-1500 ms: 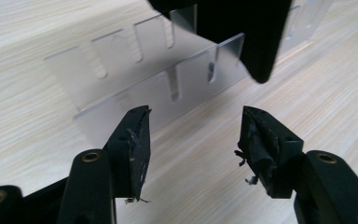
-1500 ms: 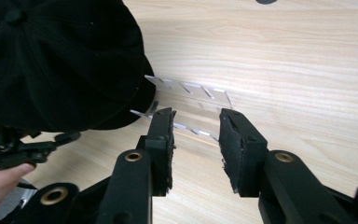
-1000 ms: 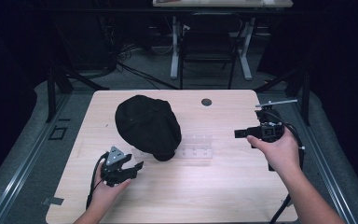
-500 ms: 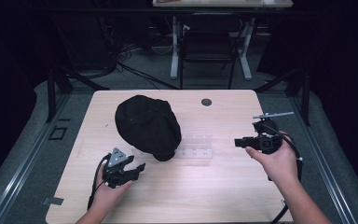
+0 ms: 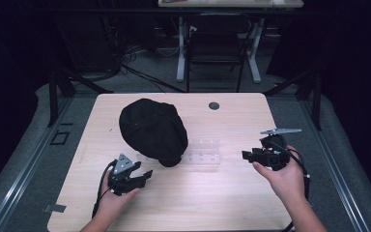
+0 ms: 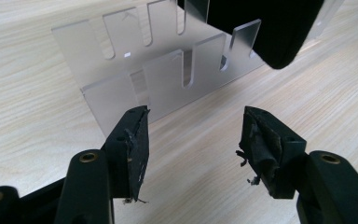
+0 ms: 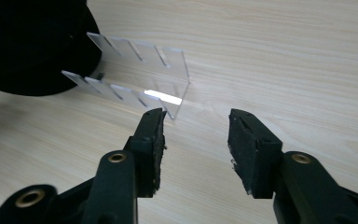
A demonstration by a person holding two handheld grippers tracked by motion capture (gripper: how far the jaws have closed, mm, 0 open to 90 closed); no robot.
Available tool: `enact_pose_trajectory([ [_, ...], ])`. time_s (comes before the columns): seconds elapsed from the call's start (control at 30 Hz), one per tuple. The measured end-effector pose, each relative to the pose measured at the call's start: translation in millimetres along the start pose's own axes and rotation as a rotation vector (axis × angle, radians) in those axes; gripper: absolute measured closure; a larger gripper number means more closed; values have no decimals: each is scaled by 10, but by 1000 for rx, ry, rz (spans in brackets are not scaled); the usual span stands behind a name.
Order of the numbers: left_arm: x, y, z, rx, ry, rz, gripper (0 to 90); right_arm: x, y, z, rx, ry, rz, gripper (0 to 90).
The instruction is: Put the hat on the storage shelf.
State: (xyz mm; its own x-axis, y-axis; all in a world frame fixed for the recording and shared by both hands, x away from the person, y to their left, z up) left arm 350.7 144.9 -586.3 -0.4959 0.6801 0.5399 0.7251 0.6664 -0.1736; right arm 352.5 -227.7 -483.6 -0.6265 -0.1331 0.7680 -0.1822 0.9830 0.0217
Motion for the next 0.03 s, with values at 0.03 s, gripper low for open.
enact_pose_trajectory([
  [0.03,-3,-10,-9,-6,-2,5,421,-10,-3,16,3,-12,4,542],
])
Point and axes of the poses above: each handheld gripper's, and its own axes: x roughly backward along the jaws, z roughly out of its underside, y roughly to its left, the point moved 7 cm from there along -x, roughly forward along the jaws, and after that the axes turned 12 degrees about z, right-handed, at the moved point
